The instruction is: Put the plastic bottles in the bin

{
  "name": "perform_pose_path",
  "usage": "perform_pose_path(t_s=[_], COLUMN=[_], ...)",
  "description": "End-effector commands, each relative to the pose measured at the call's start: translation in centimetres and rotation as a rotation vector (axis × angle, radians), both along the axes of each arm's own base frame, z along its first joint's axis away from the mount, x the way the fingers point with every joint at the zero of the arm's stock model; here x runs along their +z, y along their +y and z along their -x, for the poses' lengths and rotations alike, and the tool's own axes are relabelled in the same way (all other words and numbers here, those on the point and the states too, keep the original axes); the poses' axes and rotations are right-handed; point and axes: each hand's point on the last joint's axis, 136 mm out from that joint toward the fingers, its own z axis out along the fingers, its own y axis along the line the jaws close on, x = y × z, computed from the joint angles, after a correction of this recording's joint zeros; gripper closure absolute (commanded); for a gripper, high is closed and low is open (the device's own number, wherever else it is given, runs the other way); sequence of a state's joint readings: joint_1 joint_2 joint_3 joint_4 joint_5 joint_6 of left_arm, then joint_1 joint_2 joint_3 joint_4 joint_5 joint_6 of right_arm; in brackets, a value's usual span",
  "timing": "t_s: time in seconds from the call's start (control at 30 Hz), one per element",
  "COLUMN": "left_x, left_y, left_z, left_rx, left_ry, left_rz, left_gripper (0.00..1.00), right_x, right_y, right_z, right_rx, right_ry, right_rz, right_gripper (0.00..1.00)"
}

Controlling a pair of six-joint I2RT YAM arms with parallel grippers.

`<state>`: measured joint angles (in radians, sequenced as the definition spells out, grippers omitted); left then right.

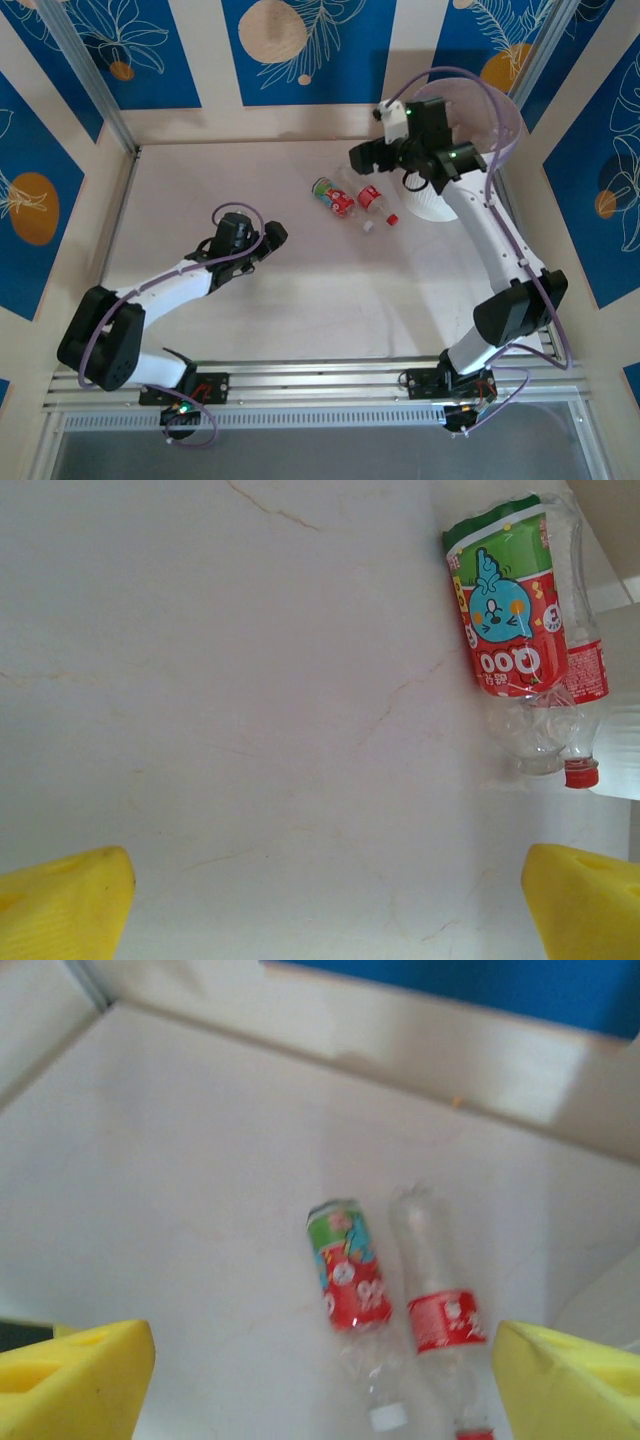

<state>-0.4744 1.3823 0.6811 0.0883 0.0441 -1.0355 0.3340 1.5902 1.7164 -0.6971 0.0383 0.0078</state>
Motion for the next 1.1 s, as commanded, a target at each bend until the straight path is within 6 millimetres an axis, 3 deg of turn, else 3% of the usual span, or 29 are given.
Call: perform_pose_path(t_s=[0.0, 0.23, 0.43, 0.67, 1.07], left_x=[0.1, 0.2, 0.4, 0.3, 0.1], left_y=[-0.3, -0.1, -0.1, 0.2, 0.2], left_z=[-0.3, -0.3, -0.4, -0.4, -0.5], left_rx=[0.002, 0.008, 0.009, 0.012, 0.015], left_ry=[-0.001, 0.0, 0.0, 0.004, 0.007], left_rz=[0.055, 0.078, 0.089, 0.091, 0.094], left_gripper=[0.01, 0.01, 0.01, 0.01, 0.01], right_x=[-3.9, -13.9, -19.6, -24.0, -28.2], right_y=[0.8, 1.5, 1.8, 2.0, 2.3], right_z=[-0.4, -1.8, -2.8, -3.0, -2.1], right_rx=[0.043, 0.076, 0.071, 0.07, 0.066], right_ry=[0.079, 0.296, 0.398, 0.486, 0.559], right_rz=[0.02, 0.13, 0.156, 0.17, 0.207], right_gripper=[0.15, 0.17, 0.22, 0.26, 0.28])
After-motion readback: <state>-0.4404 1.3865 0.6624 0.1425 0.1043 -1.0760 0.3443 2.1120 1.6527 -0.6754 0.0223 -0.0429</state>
